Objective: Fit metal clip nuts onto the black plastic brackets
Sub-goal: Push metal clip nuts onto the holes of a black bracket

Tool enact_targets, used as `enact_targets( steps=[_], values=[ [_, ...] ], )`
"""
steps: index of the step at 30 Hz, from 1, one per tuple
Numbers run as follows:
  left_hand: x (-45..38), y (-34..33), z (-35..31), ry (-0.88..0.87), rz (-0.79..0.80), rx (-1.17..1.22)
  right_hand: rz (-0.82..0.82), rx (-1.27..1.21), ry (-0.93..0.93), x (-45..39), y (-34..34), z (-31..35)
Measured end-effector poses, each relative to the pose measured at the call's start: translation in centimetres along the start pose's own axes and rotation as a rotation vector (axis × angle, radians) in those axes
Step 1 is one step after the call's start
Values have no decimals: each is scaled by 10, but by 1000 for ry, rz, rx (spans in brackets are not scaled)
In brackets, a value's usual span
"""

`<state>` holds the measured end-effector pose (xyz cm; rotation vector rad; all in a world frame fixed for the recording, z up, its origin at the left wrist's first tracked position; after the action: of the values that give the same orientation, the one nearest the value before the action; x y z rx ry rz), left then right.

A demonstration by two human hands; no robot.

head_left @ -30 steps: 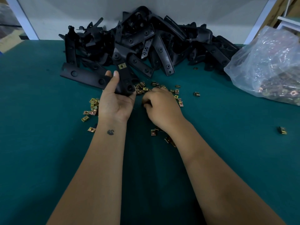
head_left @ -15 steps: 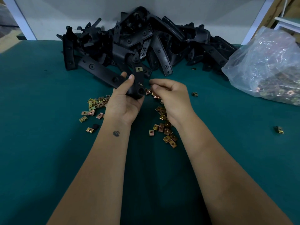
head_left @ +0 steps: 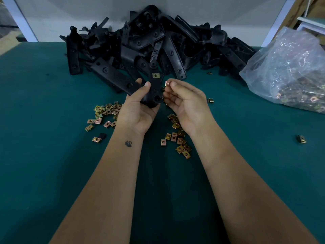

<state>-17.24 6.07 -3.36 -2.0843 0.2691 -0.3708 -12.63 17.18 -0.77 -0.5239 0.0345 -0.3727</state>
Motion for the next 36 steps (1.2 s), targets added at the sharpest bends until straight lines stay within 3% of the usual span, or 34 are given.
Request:
enact_targets(
  steps=[36],
  values=[
    [-4, -6, -1, -49, 84, 59, -11, 56, -38, 0, -1, -4]
  ],
)
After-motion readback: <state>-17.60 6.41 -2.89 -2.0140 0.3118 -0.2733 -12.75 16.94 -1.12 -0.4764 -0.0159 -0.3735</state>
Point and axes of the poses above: each hand's wrist, its own x-axis away from the middle knuckle, its own y-axis out of the back of the hand, z = x × y, the point moved 9 cm from there along -x, towards the middle knuckle, and after that the axes turned 2 degrees about -y, right-handed, at the moved point
